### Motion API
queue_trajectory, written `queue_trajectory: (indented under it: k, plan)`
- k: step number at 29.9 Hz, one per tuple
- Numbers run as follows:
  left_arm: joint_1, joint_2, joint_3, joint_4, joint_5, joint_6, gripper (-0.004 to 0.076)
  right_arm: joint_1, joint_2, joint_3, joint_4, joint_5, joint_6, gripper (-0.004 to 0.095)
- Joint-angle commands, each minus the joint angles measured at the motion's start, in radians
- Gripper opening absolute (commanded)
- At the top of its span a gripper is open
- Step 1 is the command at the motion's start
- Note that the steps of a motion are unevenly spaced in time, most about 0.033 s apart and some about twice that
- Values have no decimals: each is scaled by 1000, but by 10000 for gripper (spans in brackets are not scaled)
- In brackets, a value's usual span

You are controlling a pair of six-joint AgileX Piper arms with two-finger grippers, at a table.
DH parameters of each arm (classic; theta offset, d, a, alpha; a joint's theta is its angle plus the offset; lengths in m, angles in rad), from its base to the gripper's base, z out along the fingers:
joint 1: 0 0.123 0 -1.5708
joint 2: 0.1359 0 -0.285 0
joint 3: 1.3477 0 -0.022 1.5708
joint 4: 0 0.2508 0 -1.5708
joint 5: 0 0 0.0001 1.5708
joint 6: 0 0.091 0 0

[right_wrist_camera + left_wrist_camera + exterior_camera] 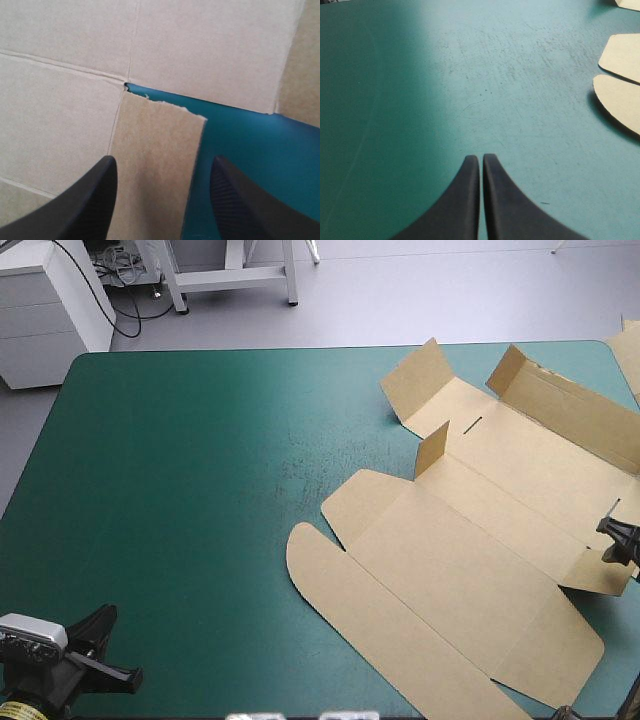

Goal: Fold the box

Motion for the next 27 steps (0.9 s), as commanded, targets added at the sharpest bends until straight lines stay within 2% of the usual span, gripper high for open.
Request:
queue_trajectory:
  k: [1,4,14,19,24,27]
  plan:
    - [2,17,-19,12,-70,-1,6,-7,35,-20,76,-15,-40,490]
    - [2,17,-19,12,-70,-1,6,-7,73,-20,129,-8,-89,460]
    - [2,17,-19,44,-66,-1,6,-7,92,-20,100,20,-94,398]
    - [2,17,-19,44,-66,-1,6,-7,92,-20,65,36,-70,252]
    - [2,17,-19,44,-66,-1,6,-7,92,-20,41,40,-67,-16]
    - [2,17,-19,44,-66,-1,6,-7,92,-20,57,51,-108,-16]
